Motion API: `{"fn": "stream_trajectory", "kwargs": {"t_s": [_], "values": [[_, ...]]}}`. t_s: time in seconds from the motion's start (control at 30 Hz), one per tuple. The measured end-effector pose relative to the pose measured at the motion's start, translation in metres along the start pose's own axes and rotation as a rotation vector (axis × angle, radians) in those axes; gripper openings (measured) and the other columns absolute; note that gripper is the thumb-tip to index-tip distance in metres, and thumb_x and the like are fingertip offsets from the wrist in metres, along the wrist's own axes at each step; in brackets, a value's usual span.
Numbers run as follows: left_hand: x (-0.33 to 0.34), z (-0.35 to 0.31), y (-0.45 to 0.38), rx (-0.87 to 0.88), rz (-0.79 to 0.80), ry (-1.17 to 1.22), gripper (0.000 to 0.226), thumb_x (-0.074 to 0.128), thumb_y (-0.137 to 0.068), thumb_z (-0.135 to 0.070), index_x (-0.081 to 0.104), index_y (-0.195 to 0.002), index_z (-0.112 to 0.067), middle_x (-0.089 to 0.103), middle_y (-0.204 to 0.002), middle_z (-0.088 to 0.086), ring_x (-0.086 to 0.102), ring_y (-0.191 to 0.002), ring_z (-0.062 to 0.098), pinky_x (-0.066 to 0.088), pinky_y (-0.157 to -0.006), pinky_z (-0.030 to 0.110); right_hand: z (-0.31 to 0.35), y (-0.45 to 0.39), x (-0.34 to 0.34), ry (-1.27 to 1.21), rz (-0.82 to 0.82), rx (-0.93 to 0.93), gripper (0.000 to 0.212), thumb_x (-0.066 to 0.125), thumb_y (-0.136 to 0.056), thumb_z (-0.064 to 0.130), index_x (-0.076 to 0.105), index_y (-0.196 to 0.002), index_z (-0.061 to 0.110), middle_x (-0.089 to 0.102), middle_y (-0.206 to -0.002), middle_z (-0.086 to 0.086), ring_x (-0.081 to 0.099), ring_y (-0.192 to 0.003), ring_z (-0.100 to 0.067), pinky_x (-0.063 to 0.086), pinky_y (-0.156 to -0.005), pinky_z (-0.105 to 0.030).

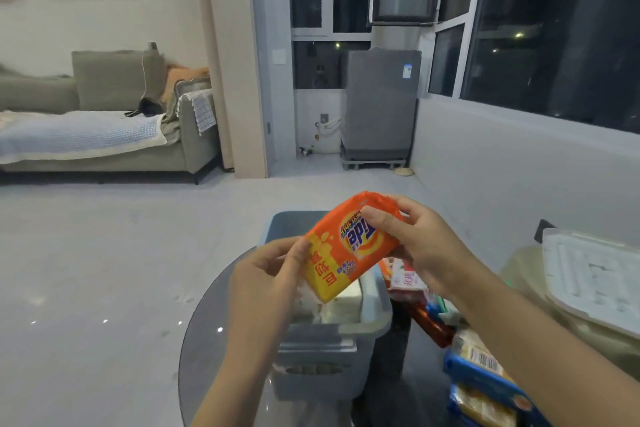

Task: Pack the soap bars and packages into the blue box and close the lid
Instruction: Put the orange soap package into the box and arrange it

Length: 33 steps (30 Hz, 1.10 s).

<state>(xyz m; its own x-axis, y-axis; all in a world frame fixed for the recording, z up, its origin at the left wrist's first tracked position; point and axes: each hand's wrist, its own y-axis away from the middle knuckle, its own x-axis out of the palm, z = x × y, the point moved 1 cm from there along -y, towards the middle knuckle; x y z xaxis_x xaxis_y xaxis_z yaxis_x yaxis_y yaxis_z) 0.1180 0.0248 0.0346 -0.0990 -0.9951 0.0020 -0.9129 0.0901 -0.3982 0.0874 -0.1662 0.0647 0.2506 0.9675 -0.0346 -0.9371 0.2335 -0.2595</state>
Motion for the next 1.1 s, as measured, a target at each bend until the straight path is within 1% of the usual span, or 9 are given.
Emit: {"fn": "stream_trajectory", "kwargs": {"t_s": [0.2, 0.27, 0.37, 0.53, 0.63, 0.7, 0.77, 1.0, 1.1], "values": [[-0.033, 0.036, -0.014, 0.113, -0.020, -0.329, 0.017, 0.068, -0.082, -0.032, 0.067, -0.073, -0.046, 0.068, -0.073, -0.031, 0.061, -0.080, -0.016, 0.045, -0.067, 0.002, -0.024, -0.050, 0.021, 0.172, 0.243, 0.161, 0.057, 0.077, -0.051, 0.050, 0.065, -0.099, 0.022, 0.076, -0.081, 0.003, 0.073, -0.076, -0.015, 0.056, -0.060, -0.024], [-0.039, 0.048, -0.019, 0.086, 0.017, -0.398, 0.013, 0.067, -0.083, -0.035, 0.064, -0.082, -0.048, 0.060, -0.090, -0.033, 0.055, -0.090, -0.018, 0.038, -0.076, 0.000, -0.036, -0.066, 0.031, 0.247, 0.353, 0.238, 0.054, 0.077, -0.053, 0.050, 0.066, -0.098, 0.021, 0.076, -0.080, 0.002, 0.073, -0.076, -0.015, 0.056, -0.060, -0.024], [-0.039, 0.062, -0.024, -0.087, 0.159, -0.362, 0.024, 0.060, -0.085, -0.044, 0.056, -0.108, -0.050, 0.043, -0.118, -0.029, 0.042, -0.112, -0.010, 0.036, -0.089, 0.013, -0.053, -0.084, 0.046, 0.362, 0.522, 0.371, 0.044, 0.077, -0.064, 0.049, 0.068, -0.097, 0.021, 0.076, -0.085, 0.001, 0.072, -0.082, -0.016, 0.057, -0.067, -0.026], [-0.040, 0.065, -0.028, -0.201, 0.209, -0.249, 0.034, 0.051, -0.089, -0.046, 0.041, -0.120, -0.056, 0.034, -0.129, -0.032, 0.043, -0.099, -0.019, 0.039, -0.061, -0.004, -0.076, -0.101, 0.065, 0.398, 0.714, 0.566, 0.029, 0.069, -0.079, 0.035, 0.067, -0.099, 0.014, 0.074, -0.092, -0.004, 0.070, -0.086, -0.017, 0.056, -0.084, -0.035], [-0.040, 0.069, -0.029, -0.261, 0.211, -0.111, 0.026, 0.051, -0.093, -0.037, 0.048, -0.112, -0.054, 0.036, -0.131, -0.033, 0.039, -0.096, -0.029, 0.042, -0.065, -0.003, -0.088, -0.097, 0.078, 0.413, 0.811, 0.672, 0.022, 0.060, -0.087, 0.031, 0.065, -0.100, 0.014, 0.074, -0.094, -0.001, 0.069, -0.087, -0.015, 0.052, -0.090, -0.034], [-0.039, 0.071, -0.029, -0.300, 0.222, -0.025, 0.027, 0.049, -0.095, -0.028, 0.053, -0.107, -0.052, 0.038, -0.130, -0.036, 0.041, -0.095, -0.034, 0.043, -0.068, -0.002, -0.093, -0.093, 0.084, 0.429, 0.866, 0.726, 0.030, 0.055, -0.091, 0.028, 0.060, -0.113, 0.009, 0.069, -0.112, -0.009, 0.065, -0.102, -0.022, 0.048, -0.097, -0.039], [-0.039, 0.072, -0.029, -0.334, 0.230, 0.031, 0.030, 0.048, -0.096, -0.021, 0.055, -0.106, -0.049, 0.037, -0.124, -0.042, 0.043, -0.089, -0.038, 0.042, -0.063, -0.004, -0.096, -0.090, 0.085, 0.411, 0.897, 0.766, 0.037, 0.054, -0.092, 0.025, 0.054, -0.123, 0.005, 0.061, -0.124, -0.014, 0.057, -0.114, -0.028, 0.043, -0.103, -0.042], [-0.038, 0.076, -0.027, -0.405, 0.188, 0.119, 0.041, 0.043, -0.097, -0.008, 0.056, -0.122, -0.038, 0.038, -0.133, -0.034, 0.043, -0.080, -0.040, 0.041, -0.058, -0.005, -0.104, -0.087, 0.088, 0.529, 0.826, 0.815, 0.035, 0.057, -0.091, 0.019, 0.057, -0.120, 0.000, 0.062, -0.119, -0.017, 0.060, -0.109, -0.031, 0.045, -0.100, -0.047], [-0.042, 0.078, -0.026, -0.483, 0.191, 0.150, 0.043, 0.047, -0.096, -0.014, 0.057, -0.126, -0.044, 0.053, -0.132, -0.025, 0.064, -0.087, -0.016, 0.054, -0.066, 0.013, -0.107, -0.087, 0.096, 0.550, 0.738, 0.845, 0.036, 0.056, -0.091, 0.019, 0.057, -0.121, -0.001, 0.063, -0.114, -0.016, 0.060, -0.106, -0.030, 0.047, -0.098, -0.046]]}}
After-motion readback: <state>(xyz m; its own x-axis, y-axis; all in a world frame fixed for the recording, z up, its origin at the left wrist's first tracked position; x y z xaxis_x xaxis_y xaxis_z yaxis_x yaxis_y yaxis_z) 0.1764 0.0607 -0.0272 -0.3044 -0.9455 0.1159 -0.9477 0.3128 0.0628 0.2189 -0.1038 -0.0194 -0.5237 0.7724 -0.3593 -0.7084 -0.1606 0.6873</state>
